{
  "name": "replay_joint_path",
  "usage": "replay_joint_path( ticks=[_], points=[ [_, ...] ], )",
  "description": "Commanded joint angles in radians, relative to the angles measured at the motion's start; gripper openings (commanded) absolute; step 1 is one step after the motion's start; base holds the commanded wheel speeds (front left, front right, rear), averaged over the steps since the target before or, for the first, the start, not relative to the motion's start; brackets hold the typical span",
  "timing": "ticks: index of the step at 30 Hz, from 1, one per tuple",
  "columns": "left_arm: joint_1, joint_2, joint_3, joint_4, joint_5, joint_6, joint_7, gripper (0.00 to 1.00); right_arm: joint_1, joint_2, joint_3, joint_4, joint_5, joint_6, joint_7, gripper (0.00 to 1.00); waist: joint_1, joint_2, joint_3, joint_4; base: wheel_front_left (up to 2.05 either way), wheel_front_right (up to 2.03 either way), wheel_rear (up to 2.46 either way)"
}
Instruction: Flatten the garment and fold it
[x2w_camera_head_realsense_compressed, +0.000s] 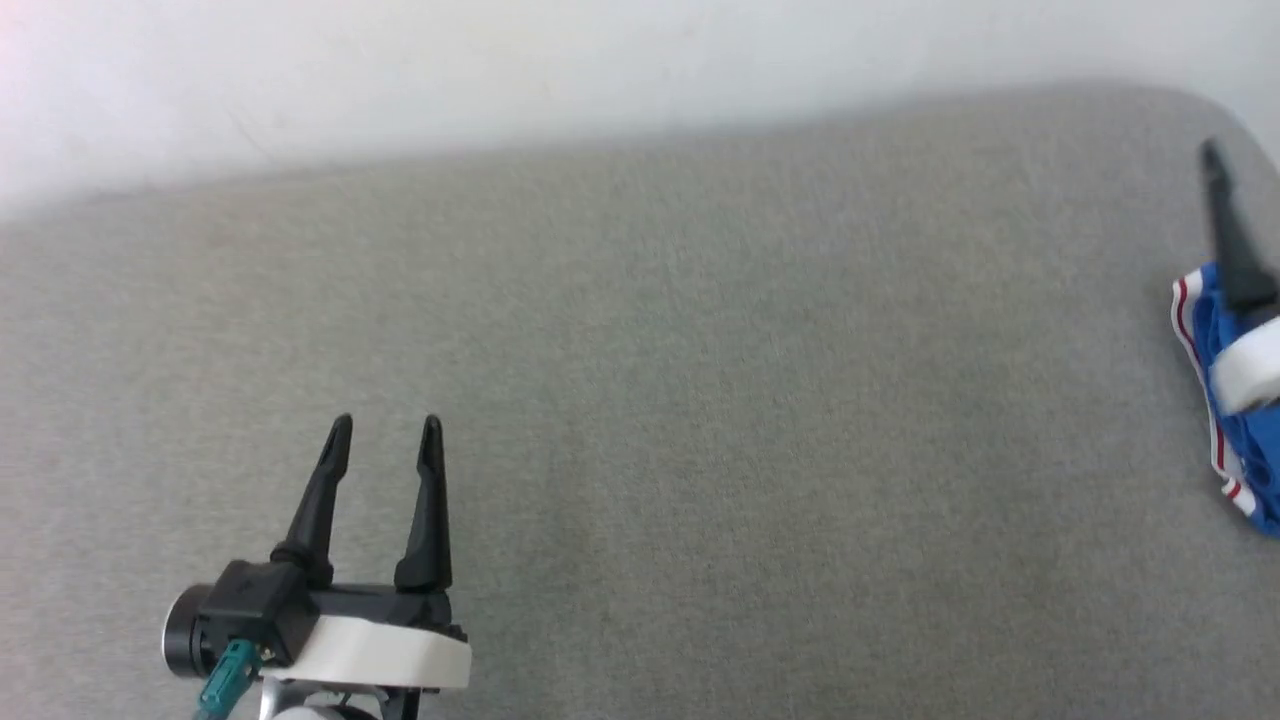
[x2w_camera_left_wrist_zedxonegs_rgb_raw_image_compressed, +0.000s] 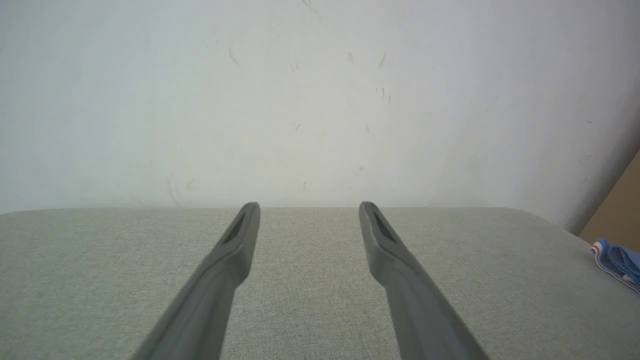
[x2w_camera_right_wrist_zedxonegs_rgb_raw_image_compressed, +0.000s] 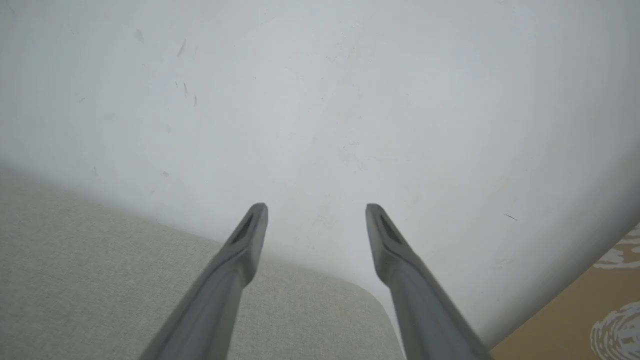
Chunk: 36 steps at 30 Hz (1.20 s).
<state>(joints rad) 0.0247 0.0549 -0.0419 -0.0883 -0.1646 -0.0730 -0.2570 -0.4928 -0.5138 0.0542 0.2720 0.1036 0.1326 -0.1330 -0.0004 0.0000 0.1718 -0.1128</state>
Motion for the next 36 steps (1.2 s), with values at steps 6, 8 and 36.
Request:
replay_joint_path(
  ticks=[6, 8, 36],
  points=[
    [0.043, -0.004, 0.012, 0.028, -0.004, 0.046, -0.005, 1.00, 0.194, 0.171, -0.076, -0.153, -0.024, -0.002, -0.074, 1.00, 0.0004, 0.0000, -0.116, 0.083, 0.00, 0.00, 0.00],
    [0.053, -0.005, 0.004, 0.037, 0.006, 0.054, -0.005, 1.00, 0.259, 0.231, -0.098, -0.190, -0.038, -0.002, -0.089, 1.00, 0.0004, 0.0000, -0.126, 0.094, 0.00, 0.00, 0.00],
    [0.112, -0.005, -0.019, 0.119, 0.049, 0.096, -0.005, 1.00, 0.597, 0.463, -0.093, -0.241, -0.127, -0.002, -0.129, 1.00, 0.0004, 0.0000, -0.173, 0.121, 0.00, 0.00, 0.00]
  ],
)
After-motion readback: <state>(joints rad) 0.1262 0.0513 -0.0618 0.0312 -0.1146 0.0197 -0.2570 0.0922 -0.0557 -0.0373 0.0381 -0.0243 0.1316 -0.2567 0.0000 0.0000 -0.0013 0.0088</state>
